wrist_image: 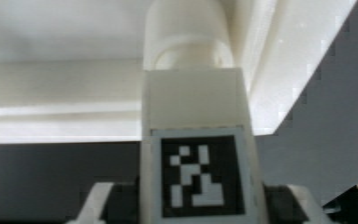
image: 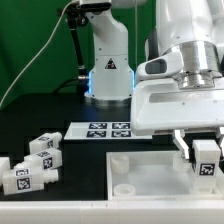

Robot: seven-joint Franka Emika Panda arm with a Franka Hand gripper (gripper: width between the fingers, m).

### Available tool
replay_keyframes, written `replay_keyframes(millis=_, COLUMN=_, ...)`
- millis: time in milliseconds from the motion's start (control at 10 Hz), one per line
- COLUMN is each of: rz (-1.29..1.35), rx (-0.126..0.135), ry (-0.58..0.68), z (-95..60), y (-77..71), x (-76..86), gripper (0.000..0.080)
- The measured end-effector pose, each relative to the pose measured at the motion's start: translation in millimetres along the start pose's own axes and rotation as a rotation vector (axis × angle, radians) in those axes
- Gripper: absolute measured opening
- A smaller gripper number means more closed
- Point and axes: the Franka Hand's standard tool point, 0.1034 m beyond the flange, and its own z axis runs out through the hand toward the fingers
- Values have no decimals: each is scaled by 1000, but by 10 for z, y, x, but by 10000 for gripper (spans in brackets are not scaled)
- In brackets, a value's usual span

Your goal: Assemble one leg

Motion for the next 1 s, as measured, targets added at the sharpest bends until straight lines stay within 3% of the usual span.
replay_keyframes(millis=200, rz=-1, rx=-1, ry=9, z=0, y=-5, x=-3, gripper=282)
replay_keyframes(millis=300, rz=-3, rx=-1, ry=-11, z=27, y=-7, x=-63, gripper=356)
replay_keyframes(millis=400, rz=-1, rx=0, ry=-27, z=35, y=-6, x=-75, gripper=356)
replay_keyframes(millis=500, rz=-1, rx=0, ry=-25, z=34, y=-5, x=-72, gripper=536)
replay_keyframes(millis=600, rz=-1, rx=0, ry=-26, z=35, y=-5, x=-75, gripper=536)
replay_keyframes(millis=700, rz=-11, rx=-1, ry=-27, z=25, y=8, x=-60, gripper=631)
replay_keyframes(millis=1000, rz=-24, rx=5, ry=-52, z=-251, y=84, x=146, gripper=648)
